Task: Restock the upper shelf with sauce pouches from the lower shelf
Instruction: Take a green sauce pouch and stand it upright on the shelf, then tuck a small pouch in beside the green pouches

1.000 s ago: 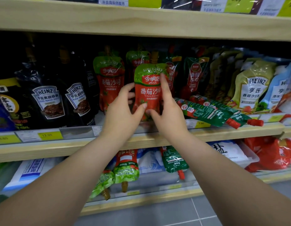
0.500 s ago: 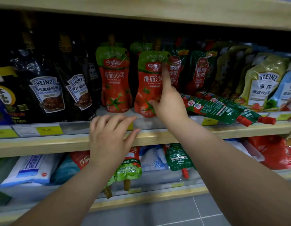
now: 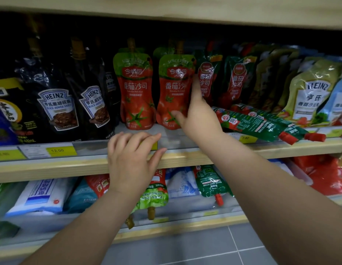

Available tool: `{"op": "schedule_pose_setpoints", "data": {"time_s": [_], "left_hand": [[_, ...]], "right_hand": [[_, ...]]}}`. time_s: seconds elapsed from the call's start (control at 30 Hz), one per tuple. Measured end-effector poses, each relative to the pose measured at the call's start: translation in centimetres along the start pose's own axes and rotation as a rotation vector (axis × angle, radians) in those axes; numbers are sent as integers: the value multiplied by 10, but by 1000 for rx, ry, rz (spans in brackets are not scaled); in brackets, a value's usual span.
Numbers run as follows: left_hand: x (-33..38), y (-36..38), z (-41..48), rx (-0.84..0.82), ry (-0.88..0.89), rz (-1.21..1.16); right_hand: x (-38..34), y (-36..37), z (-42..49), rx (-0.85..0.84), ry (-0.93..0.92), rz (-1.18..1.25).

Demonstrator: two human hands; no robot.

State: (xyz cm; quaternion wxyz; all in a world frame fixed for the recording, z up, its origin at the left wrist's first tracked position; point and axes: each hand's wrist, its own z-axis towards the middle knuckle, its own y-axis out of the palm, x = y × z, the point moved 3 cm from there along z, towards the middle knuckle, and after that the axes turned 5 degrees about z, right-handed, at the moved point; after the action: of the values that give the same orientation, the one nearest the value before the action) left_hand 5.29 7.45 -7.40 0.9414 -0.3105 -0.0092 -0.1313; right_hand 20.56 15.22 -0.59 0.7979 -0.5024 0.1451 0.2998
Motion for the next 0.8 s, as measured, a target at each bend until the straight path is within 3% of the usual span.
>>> {"op": "schedule_pose_setpoints", "data": {"time_s": [0.1, 0.2, 0.37, 0.53, 0.8], "left_hand": [[4, 0, 1, -33, -52, 10], [15, 1, 2, -30, -36, -6], [53, 5, 12, -71, 9, -106], [90, 12, 26, -120, 28, -217], [130, 29, 60, -250, -115, -479]], "right_hand": [[11, -25, -29, 3, -99, -34], [30, -54, -53, 10, -202, -311], [66, -88, -74, -43, -88, -662], [80, -110, -79, -25, -44, -654], [61, -135, -78, 214, -327, -602]]}}
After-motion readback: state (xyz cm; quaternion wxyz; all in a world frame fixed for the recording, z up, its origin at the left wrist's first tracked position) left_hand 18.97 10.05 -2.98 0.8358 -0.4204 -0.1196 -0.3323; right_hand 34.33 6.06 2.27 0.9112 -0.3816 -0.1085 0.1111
